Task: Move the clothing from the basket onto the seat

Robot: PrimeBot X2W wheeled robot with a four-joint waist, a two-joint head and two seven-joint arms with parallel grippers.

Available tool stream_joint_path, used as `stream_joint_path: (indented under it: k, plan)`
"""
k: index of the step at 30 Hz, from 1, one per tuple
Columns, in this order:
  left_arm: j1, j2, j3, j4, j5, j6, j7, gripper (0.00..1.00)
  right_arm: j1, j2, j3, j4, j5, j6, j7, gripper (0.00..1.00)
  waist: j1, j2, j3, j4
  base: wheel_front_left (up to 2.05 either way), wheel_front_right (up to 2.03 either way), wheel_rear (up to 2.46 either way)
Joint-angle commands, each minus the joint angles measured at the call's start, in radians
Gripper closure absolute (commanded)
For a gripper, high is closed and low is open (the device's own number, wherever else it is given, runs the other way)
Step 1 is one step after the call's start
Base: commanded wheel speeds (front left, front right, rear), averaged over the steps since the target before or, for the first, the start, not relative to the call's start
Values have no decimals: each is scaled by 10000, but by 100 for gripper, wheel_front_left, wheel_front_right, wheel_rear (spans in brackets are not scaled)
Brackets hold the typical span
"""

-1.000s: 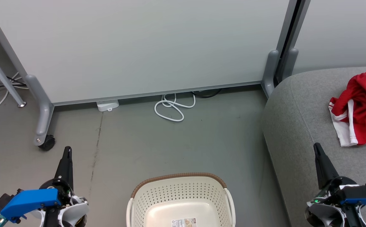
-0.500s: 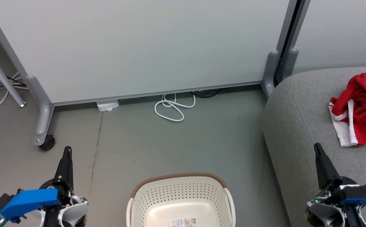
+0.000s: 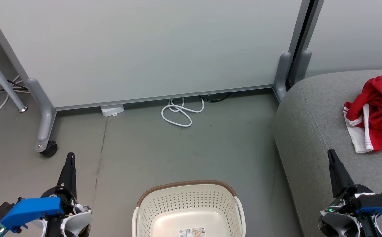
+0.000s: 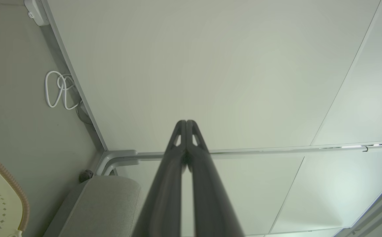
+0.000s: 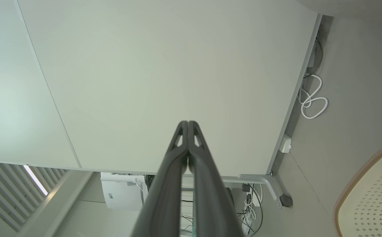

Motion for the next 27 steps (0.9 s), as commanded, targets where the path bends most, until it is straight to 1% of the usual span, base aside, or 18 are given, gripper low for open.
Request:
stream_joint_path:
  k: [1,27]
  plan:
    - [-108,-17,33,-34,-13,-28,43,100,-125,17,-17,24,-39,7,32,100,0,0,0,0,0,0,0]
    - [-109,-18,36,-35,-10,-28,44,100,-132,51,-65,27,-63,7,72,100,0,0,0,0,0,0,0]
